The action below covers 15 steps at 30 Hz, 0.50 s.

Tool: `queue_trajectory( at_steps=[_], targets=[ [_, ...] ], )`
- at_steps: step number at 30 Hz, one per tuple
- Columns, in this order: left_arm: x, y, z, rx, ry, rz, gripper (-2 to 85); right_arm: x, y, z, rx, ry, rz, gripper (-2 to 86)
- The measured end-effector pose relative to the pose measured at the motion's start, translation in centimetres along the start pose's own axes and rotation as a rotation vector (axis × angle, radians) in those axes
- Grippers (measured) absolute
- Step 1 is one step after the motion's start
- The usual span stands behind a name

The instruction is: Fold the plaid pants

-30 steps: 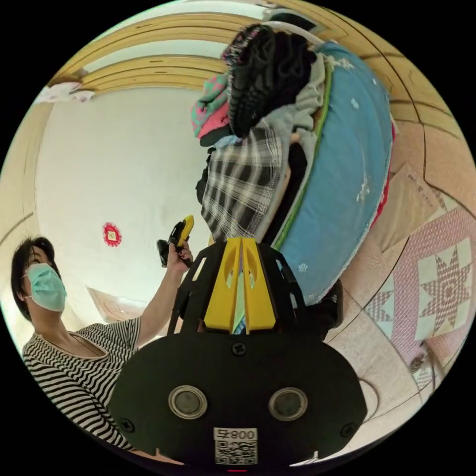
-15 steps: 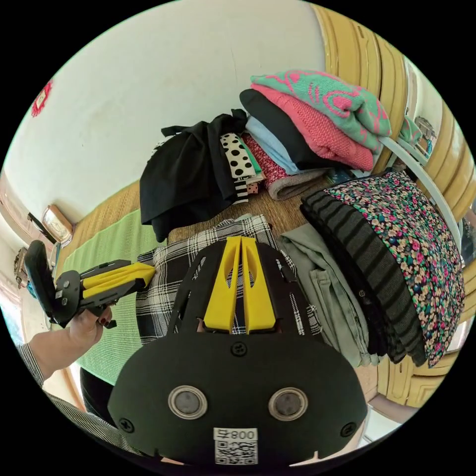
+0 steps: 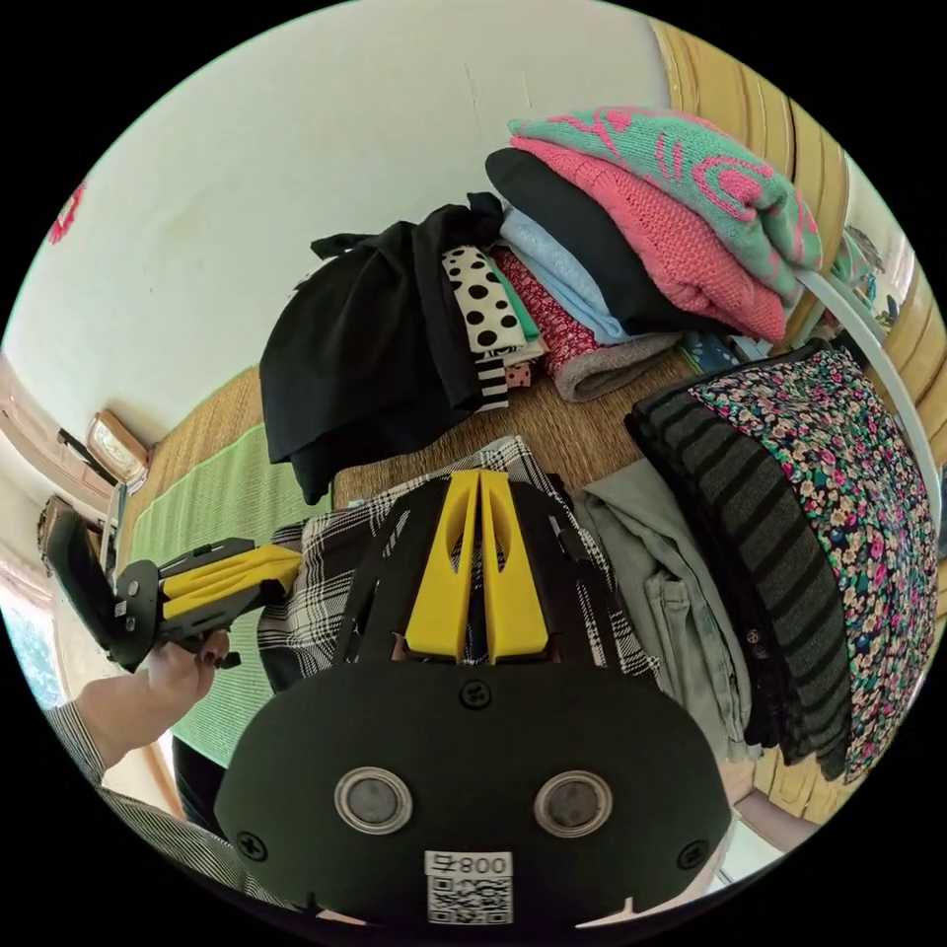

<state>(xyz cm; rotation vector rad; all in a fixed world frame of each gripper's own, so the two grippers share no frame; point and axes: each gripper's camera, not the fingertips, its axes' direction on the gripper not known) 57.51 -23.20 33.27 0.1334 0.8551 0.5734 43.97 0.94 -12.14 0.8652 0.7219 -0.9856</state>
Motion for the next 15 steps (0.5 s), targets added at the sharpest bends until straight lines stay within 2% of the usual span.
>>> queue_trajectory(
  at_steps=[3, 6, 7, 12, 15],
  targets=[
    [0.7, 0.6, -1.9, 0.079, -0.01, 0.018, 0.1, -0.5, 1.4, -3.9, 0.107, -0.065, -0.015, 0.1],
    [1.2, 0.7, -1.1, -0.001, -0.092, 0.053, 0.1, -2.4, 4.1, -6.4, 0.154, -0.105, -0.075, 0.1],
    [1.0, 0.8, -0.4, -0.061, -0.101, 0.06, 0.1, -2.9, 4.7, -6.6, 0.155, -0.105, -0.083, 0.1],
    [-0.1, 2.0, -1.9, -0.034, -0.029, -0.017, 0.1, -6.4, 7.0, -2.5, -0.064, -0.049, -0.15, 0.2],
    [-0.6, 2.9, -4.6, 0.01, 0.04, -0.042, 0.0, -6.6, 7.4, -5.2, 0.041, -0.115, -0.13, 0.4]
  ],
)
